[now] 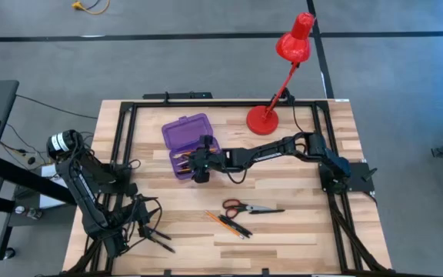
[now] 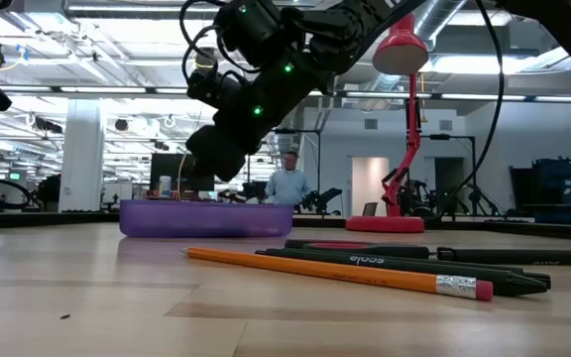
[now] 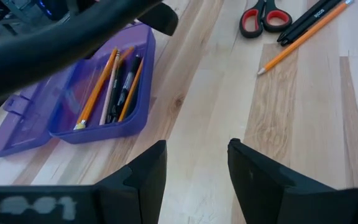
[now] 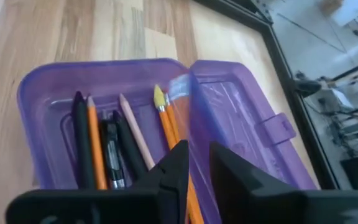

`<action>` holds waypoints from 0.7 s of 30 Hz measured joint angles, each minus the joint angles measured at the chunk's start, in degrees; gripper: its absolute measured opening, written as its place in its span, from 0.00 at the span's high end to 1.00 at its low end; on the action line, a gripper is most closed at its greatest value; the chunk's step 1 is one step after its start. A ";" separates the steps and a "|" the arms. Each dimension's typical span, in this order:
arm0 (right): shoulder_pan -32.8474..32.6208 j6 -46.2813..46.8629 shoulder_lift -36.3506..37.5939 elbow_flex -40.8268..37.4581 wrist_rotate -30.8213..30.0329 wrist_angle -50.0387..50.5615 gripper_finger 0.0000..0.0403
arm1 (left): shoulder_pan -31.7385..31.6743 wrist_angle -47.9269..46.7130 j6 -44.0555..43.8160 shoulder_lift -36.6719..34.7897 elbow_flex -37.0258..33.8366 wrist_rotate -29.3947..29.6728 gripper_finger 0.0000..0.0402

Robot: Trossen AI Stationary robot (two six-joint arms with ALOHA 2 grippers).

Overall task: Pick & place school supplies into a supply box
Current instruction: Put the yellow pencil into the purple supply box, then put the black pen into the purple supply box

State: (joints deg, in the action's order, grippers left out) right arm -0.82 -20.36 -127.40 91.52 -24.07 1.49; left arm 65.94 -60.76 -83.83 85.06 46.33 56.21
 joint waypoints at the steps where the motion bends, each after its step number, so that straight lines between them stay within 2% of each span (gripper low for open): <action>1: 0.11 0.02 0.06 0.03 0.27 -0.06 0.84 | -0.01 0.01 0.00 -0.01 0.00 0.02 0.61; 8: -0.96 -1.65 0.12 0.03 0.17 0.68 0.80 | -0.03 0.46 -0.04 -0.01 0.00 -1.85 0.61; 16: -5.02 -4.09 6.41 0.06 1.75 11.39 0.80 | -0.03 5.10 7.58 -0.01 3.05 -15.70 0.61; 21: -8.51 -4.05 10.29 0.01 4.16 16.68 0.80 | -0.21 8.38 12.42 -0.01 5.70 -20.65 0.61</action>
State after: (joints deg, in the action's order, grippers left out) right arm -9.34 -24.40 -117.11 91.53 -19.91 18.18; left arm 65.73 -52.37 -71.41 85.06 52.03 35.56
